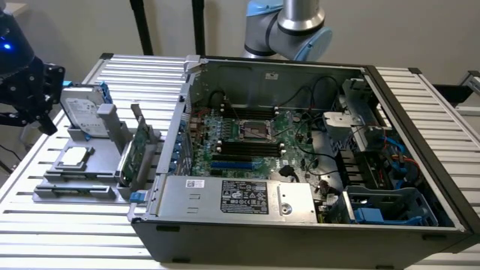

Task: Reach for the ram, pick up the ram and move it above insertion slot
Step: 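Pick up the ram and move it above insertion slot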

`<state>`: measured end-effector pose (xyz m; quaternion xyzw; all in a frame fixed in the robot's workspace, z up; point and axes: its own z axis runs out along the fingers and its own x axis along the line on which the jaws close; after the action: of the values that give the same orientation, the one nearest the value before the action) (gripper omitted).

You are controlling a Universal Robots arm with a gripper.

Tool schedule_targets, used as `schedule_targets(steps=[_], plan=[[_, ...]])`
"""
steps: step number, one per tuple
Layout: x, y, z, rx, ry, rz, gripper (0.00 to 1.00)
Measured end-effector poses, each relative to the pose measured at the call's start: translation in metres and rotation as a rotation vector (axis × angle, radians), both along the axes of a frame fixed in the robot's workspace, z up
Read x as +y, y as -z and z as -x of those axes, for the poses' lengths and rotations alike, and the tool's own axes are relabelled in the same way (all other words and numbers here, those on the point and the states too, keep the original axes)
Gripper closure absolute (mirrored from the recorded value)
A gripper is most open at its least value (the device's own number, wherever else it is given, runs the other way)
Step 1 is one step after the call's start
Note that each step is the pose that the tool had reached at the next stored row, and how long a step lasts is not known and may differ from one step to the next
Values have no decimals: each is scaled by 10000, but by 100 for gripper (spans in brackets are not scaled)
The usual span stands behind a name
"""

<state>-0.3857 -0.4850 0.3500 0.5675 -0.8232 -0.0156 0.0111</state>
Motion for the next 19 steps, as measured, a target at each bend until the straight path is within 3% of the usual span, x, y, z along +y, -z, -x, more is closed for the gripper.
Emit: schedule_targets(steps=[15,19], plan=[[0,49,0,-5,-2724,1,89],[0,80,2,-56,-3254,7,82]])
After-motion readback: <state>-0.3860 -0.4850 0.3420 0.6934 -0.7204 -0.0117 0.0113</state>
